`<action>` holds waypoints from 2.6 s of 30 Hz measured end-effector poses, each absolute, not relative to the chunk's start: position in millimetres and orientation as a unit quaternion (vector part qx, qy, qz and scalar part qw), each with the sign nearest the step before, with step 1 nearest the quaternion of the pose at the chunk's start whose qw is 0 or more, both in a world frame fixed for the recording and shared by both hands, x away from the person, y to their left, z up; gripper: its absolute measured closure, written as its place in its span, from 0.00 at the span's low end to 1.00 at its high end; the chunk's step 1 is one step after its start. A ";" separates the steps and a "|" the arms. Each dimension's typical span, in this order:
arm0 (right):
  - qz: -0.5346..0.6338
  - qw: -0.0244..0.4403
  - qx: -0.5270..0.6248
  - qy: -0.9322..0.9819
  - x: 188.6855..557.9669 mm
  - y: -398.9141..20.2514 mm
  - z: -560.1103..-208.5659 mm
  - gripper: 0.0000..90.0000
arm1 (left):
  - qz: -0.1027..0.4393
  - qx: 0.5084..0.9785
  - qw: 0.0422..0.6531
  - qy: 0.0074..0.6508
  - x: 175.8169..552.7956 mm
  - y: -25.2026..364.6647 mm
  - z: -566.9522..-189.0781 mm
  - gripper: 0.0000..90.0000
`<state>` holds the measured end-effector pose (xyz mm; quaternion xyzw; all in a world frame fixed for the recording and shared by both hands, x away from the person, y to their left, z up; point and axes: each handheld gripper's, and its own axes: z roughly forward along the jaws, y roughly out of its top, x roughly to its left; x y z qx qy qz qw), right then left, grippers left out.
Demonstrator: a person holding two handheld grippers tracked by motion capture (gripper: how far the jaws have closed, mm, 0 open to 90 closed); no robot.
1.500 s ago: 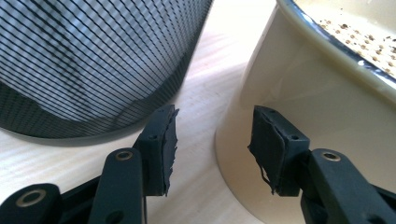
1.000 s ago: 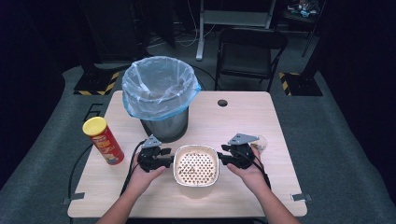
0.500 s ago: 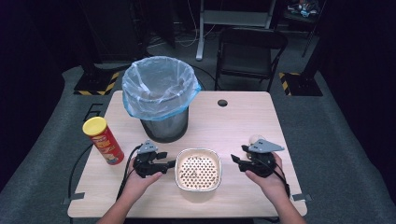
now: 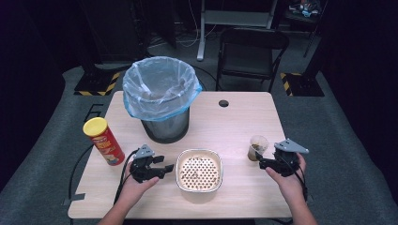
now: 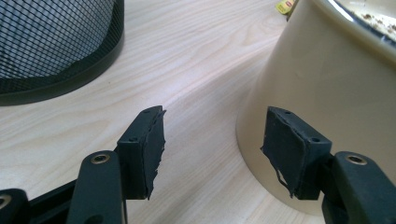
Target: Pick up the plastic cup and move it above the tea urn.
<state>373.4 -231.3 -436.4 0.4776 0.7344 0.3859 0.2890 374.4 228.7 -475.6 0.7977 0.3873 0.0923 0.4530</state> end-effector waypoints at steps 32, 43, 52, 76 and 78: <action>0.357 0.293 0.515 0.722 427.0 -184.6 -484.1 0.25 | 0.090 0.799 0.452 0.387 374.2 232.5 -480.4 0.43; 0.389 0.263 0.497 0.730 432.5 -183.5 -486.5 0.36 | 0.091 0.794 0.456 0.392 373.8 234.8 -479.6 0.43; 0.390 0.265 0.462 0.751 422.8 -189.7 -469.7 0.39 | 0.094 0.785 0.470 0.393 372.4 241.6 -468.8 0.43; 0.455 0.219 0.255 0.824 440.3 -145.8 -387.6 0.42 | 0.093 0.786 0.460 0.402 372.4 253.5 -474.7 0.43; 0.459 0.208 0.245 0.828 443.8 -138.5 -386.3 0.42 | 0.093 0.786 0.459 0.403 371.8 254.9 -475.7 0.43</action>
